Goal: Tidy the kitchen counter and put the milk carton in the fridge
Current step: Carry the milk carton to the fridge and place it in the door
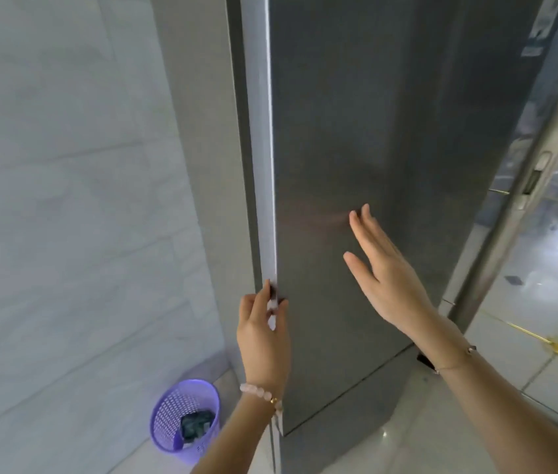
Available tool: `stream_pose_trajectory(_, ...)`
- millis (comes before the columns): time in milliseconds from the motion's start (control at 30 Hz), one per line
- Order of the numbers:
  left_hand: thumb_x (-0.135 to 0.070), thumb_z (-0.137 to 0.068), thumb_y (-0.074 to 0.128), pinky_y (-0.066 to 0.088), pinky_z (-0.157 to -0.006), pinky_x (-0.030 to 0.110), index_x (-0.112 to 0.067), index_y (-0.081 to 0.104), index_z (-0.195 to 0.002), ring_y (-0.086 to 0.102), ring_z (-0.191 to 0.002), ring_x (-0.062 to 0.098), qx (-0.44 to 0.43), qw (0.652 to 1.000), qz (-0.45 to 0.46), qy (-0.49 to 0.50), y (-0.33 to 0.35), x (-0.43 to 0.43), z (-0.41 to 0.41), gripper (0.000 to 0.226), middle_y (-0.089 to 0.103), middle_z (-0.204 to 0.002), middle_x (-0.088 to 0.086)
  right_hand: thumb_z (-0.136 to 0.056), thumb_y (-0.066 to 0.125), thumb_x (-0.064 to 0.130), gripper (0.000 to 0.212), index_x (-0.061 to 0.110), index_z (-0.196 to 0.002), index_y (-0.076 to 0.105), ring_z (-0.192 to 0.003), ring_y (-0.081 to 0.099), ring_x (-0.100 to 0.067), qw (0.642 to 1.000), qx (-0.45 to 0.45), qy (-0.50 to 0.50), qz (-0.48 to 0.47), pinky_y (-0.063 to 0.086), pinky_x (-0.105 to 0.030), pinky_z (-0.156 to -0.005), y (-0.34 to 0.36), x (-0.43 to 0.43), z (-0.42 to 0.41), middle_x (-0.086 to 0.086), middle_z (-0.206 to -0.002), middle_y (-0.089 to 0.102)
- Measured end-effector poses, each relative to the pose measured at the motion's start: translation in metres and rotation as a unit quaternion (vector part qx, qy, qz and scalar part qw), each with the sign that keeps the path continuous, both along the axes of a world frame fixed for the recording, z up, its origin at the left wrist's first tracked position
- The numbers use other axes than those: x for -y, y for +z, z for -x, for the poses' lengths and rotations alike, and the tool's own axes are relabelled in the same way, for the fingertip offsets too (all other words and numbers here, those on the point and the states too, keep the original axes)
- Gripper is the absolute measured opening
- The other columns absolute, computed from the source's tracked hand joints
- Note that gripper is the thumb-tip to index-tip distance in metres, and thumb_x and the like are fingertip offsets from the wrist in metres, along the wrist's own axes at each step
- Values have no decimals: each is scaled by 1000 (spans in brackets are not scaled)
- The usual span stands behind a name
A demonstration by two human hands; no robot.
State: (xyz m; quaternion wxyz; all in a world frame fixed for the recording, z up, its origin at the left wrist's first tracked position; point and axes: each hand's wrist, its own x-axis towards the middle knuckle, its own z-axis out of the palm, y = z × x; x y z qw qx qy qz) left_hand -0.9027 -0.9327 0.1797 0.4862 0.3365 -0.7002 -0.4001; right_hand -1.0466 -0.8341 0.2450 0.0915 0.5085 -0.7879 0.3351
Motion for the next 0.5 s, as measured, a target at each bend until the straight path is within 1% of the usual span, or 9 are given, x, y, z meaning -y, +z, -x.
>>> stream_pose_trajectory(67, -4, -84, 60, 55, -82, 41, -7, 63, -112, 63, -86, 22, 13, 1000, 5, 9, 3, 16, 4, 28, 55, -93, 2, -99, 38, 34, 60, 29, -151, 8, -147, 2, -7, 1000, -17, -11, -11, 17, -28, -116, 2, 13, 2, 15, -157, -5)
stream_pose_trajectory(133, -2, -82, 61, 55, -80, 35, -6, 63, -108, 64, -88, 20, 23, 999, 23, 6, 3, 26, 5, 25, 58, -99, 7, -98, 40, 33, 62, 27, -151, 8, -147, 3, -9, 999, -36, -20, -11, 19, -26, -113, 1, 18, 4, 11, -159, -3)
stream_pose_trajectory(233, -1, -82, 63, 50, -74, 8, -4, 61, -102, 62, -85, -6, 7, 1000, 21, -22, 0, 31, 2, 20, 58, -98, 7, -97, 43, 30, 64, 31, -150, 7, -146, 0, -1, 1000, -18, 13, 4, 13, -11, -107, -2, 17, 8, 22, -154, -9)
stream_pose_trajectory(267, -2, -82, 63, 48, -73, 4, -4, 61, -100, 59, -84, -12, -1, 999, 17, -29, -2, 32, 1, 18, 58, -98, 7, -97, 44, 27, 62, 33, -150, 12, -144, 2, 4, 1000, 8, 20, 16, 11, -3, -104, -3, 14, 10, 24, -154, -6)
stream_pose_trajectory(300, -3, -83, 63, 49, -74, 4, -6, 61, -98, 59, -84, -13, -9, 999, 14, -34, -4, 33, 1, 16, 58, -97, 6, -97, 46, 24, 59, 33, -149, 17, -142, 7, 8, 998, 39, 26, 35, 11, 4, -100, -4, 12, 11, 26, -154, 0)
stream_pose_trajectory(333, -6, -83, 63, 51, -75, 6, -11, 60, -97, 59, -84, -11, -13, 999, 10, -35, -6, 34, 2, 15, 59, -97, 4, -97, 47, 22, 57, 34, -147, 23, -140, 12, 11, 995, 78, 33, 55, 13, 6, -98, -6, 9, 13, 26, -154, 7)
stream_pose_trajectory(367, -9, -84, 62, 52, -75, 9, -15, 58, -96, 60, -85, -8, -13, 999, 10, -34, -7, 35, 1, 14, 59, -97, 3, -96, 48, 22, 55, 34, -146, 28, -138, 18, 11, 989, 122, 36, 69, 16, 2, -102, -10, 6, 14, 26, -153, 15)
stream_pose_trajectory(433, -13, -87, 58, 51, -73, 7, -17, 57, -99, 60, -86, -3, 4, 999, 9, -35, -13, 33, 0, 13, 59, -99, 0, -95, 50, 22, 50, 33, -143, 36, -134, 35, 4, 974, 212, 22, 70, 27, -15, -109, -23, -3, 16, 22, -147, 34)
stream_pose_trajectory(500, -13, -90, 53, 47, -72, 7, -17, 55, -105, 58, -90, -2, 27, 999, -2, -27, -25, 25, -6, 16, 57, -100, -4, -95, 50, 22, 40, 31, -134, 47, -120, 52, -1, 956, 288, -3, 56, 38, -21, -103, -47, -18, 21, 16, -131, 54)
